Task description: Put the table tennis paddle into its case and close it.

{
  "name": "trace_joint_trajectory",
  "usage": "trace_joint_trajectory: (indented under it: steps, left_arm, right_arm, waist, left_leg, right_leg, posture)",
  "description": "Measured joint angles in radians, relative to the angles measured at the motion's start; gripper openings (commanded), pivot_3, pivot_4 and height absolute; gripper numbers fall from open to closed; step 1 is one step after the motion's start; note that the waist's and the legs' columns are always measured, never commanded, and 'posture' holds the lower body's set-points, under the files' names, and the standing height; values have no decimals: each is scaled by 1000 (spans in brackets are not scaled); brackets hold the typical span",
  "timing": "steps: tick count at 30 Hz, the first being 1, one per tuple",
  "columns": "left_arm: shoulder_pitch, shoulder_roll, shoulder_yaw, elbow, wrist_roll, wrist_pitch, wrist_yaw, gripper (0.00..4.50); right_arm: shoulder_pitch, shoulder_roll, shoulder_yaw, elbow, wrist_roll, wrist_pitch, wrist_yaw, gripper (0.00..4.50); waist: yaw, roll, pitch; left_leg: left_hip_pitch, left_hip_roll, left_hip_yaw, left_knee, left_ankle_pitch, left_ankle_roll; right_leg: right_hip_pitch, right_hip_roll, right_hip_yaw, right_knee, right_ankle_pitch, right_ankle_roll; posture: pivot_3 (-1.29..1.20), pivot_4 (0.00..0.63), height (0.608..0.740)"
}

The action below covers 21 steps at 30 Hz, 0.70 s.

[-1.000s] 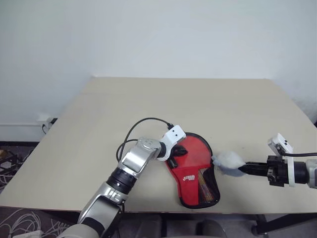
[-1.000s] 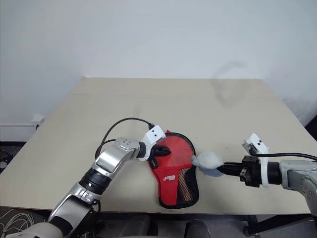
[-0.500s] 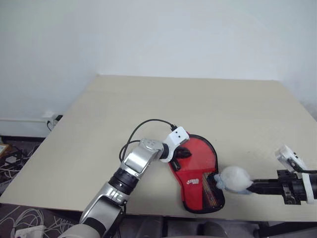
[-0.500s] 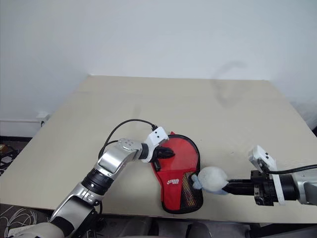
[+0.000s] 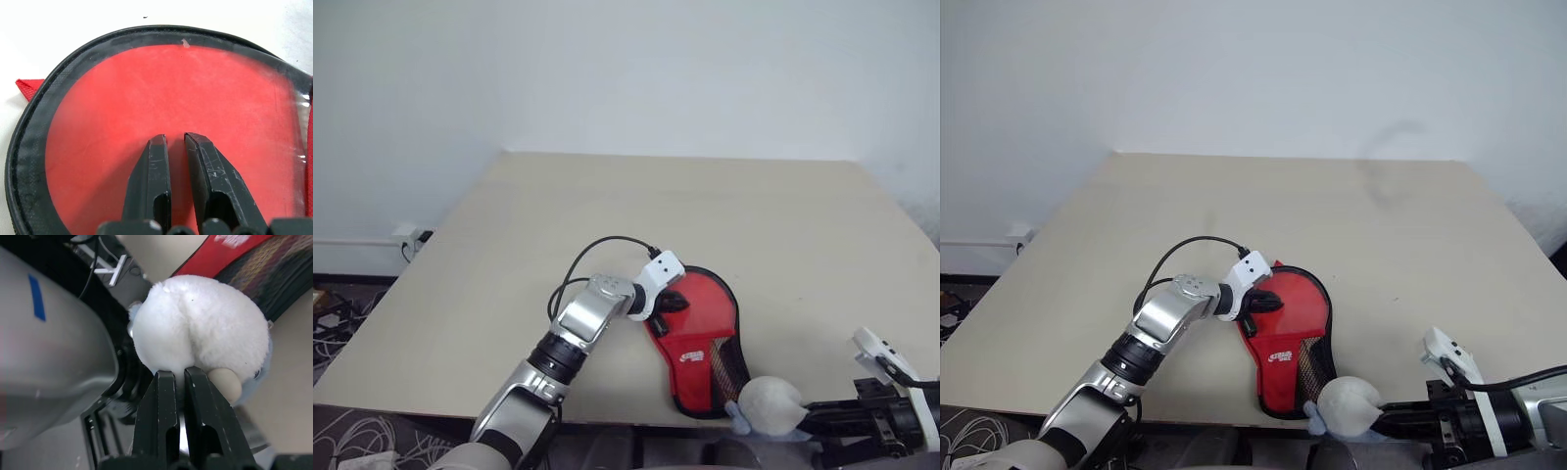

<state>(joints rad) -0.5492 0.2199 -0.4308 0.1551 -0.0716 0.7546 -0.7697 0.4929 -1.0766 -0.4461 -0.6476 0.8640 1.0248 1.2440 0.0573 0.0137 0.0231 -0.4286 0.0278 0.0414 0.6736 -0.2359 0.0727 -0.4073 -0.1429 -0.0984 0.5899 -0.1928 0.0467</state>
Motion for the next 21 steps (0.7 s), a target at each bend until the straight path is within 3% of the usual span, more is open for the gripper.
trace_joint_trajectory:
  steps: [7,12,14,15,16,17,20,21]
  left_arm:
    - [0,0,-1,0,-2,0,-3,588]
    - [0,2,-1,2,-2,1,6,588]
    - [-1,3,-3,6,-2,3,8,588]
    - [0,2,-6,6,-1,3,10,588]
    - [2,1,-9,7,-1,3,12,588]
    - [1,3,-10,7,-1,3,12,588]
    - [-2,14,-9,7,-1,11,7,588]
    - [-1,15,-9,7,-1,14,6,588]
  right_arm:
    - [118,-1,-50,-48,-4,-48,43,58]
    - [7,11,-19,-10,0,-60,-8,58]
    - [-65,40,6,30,9,-50,-48,569]
    - [-114,47,17,56,17,-44,-71,764]
    - [-153,54,19,78,22,-40,-89,1078]
    - [-192,60,24,100,25,-37,-105,1437]
    - [-238,67,49,138,32,-29,-135,2474]
    - [-252,69,60,145,32,-28,-139,2474]
  waist:
    - [1,1,-1]
    - [-2,0,-1]
    - [-1,-16,-5]
    - [4,-30,-2]
    - [4,-31,-2]
    - [7,-26,-2]
    - [2,-8,-1]
    - [-3,-3,-1]
  left_leg:
    - [0,0,-1,-1,0,0]
    - [-4,1,2,-10,0,0]
    - [2,0,16,-21,0,0]
    - [11,1,30,-24,0,0]
    - [22,1,32,-22,-2,-5]
    - [23,0,27,-16,-12,-20]
    - [20,5,-2,5,-14,-23]
    - [21,6,-8,11,-14,-21]
  right_leg:
    - [0,0,0,0,0,0]
    - [7,2,6,1,0,0]
    - [8,6,30,43,-15,3]
    - [2,4,43,56,-36,0]
    - [-2,3,45,56,-45,-5]
    - [-2,3,35,50,-47,-10]
    - [12,0,-4,48,-47,-10]
    - [18,1,-9,45,-47,-10]
  posture:
    - [0,0,688]
    - [0,0,688]
    - [0,0,688]
    - [0,0,688]
    - [0,0,688]
    - [0,0,688]
    - [0,0,688]
    - [0,0,688]
